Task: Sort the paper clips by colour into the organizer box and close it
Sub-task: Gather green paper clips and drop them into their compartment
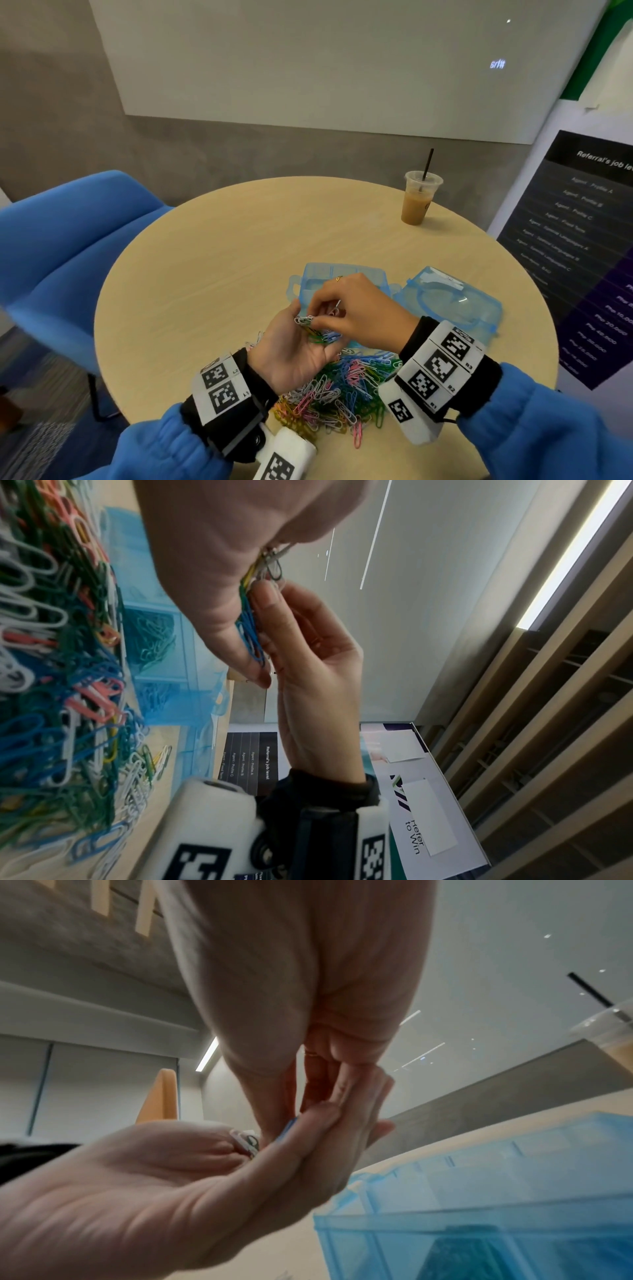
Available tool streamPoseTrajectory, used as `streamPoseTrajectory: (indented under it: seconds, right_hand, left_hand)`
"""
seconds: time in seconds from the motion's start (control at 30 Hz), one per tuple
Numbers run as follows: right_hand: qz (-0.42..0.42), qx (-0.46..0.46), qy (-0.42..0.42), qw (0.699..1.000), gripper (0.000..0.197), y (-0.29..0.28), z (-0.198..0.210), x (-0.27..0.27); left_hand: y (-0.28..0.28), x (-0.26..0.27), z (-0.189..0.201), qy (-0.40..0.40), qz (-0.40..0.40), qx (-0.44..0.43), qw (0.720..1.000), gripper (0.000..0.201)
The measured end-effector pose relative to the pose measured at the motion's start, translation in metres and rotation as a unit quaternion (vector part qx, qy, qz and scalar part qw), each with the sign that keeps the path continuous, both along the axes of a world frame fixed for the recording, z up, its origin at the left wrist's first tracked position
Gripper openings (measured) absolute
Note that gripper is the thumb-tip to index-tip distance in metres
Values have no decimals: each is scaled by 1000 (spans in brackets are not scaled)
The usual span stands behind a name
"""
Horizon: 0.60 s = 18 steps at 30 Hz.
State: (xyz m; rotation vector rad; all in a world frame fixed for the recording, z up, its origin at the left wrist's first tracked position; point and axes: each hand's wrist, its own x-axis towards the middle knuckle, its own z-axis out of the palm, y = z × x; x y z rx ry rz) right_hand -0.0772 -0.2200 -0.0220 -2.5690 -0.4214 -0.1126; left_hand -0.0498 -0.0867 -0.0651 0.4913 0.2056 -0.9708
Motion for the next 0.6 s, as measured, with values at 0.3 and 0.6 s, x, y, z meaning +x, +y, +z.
streamPoseTrajectory:
  seconds: [0.3, 0.6]
  right_hand:
    - [-39, 58, 45, 997, 10, -6, 2, 6]
    - [-64, 56, 57, 995, 12, -14, 5, 8]
  left_hand:
    - [7, 5, 4, -21, -11, 8, 1000, 61]
    - [8, 8, 5, -16, -26, 46, 998, 59]
